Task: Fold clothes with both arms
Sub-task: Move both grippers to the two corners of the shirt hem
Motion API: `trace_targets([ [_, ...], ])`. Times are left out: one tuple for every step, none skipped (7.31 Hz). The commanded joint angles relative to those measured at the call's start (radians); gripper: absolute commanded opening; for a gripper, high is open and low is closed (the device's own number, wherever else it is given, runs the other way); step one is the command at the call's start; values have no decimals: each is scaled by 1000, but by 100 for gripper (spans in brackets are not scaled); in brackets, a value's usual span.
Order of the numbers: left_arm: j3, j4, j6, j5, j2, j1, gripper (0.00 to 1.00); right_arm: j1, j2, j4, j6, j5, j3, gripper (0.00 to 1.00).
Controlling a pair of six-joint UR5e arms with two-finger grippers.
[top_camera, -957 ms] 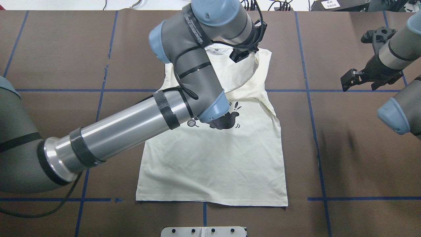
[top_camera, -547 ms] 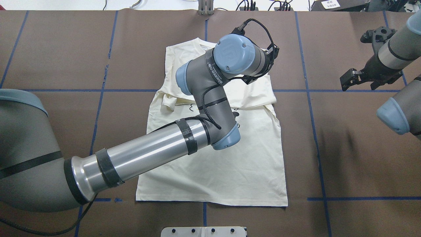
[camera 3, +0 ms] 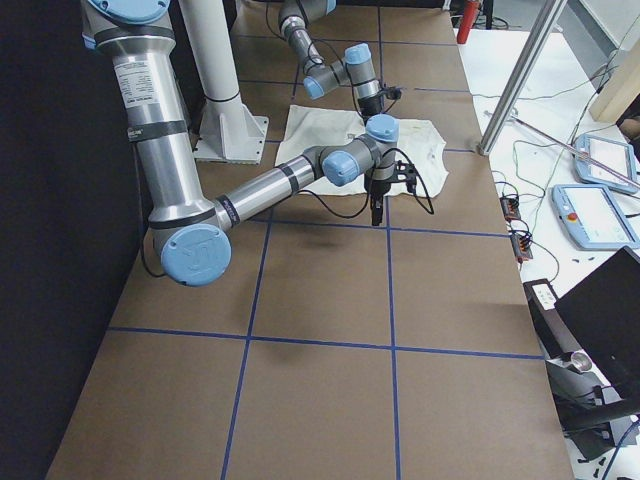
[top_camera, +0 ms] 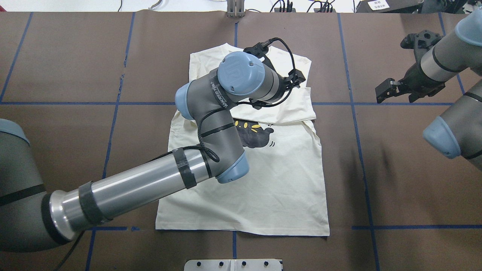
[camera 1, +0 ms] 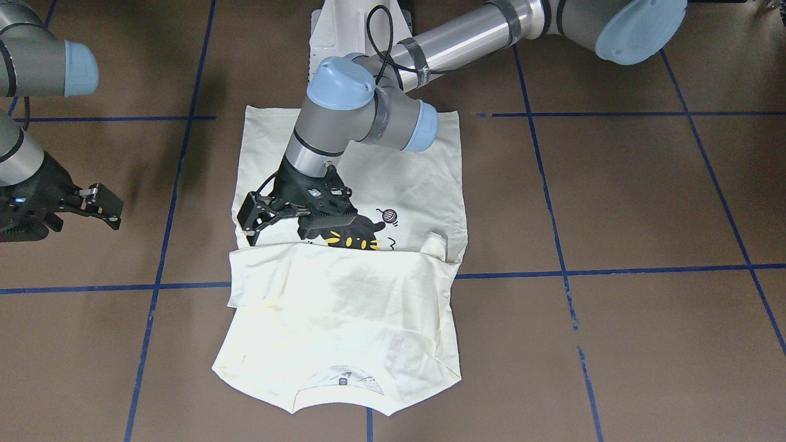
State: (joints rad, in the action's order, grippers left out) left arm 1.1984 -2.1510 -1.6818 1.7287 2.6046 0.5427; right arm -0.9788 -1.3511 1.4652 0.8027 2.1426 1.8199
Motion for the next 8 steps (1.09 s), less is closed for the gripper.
trace_targets([
  [377,335,248,12,-206,14,100,128,-16,-106,261,-12,74,100],
  [546,405,326,14,-325,22,100,205,-48,-108,341,-32,143,100],
  [696,414,359,15,-469,22,100,310,-71,-108,450,-106,210,100],
  [837,422,429,35,-607,28,100,453,-115,-108,558,-224,273,100],
  [937,440,447,40,-709,31,100,592,-159,-137,648,-360,306,100],
  [985,451,447,40,-745,31,100,714,-209,-217,755,-456,300,100],
  [989,459,445,40,-738,29,100,788,-265,-279,807,-521,302,100],
  [989,462,445,40,-730,26,100,877,-281,-287,898,-593,292,100],
])
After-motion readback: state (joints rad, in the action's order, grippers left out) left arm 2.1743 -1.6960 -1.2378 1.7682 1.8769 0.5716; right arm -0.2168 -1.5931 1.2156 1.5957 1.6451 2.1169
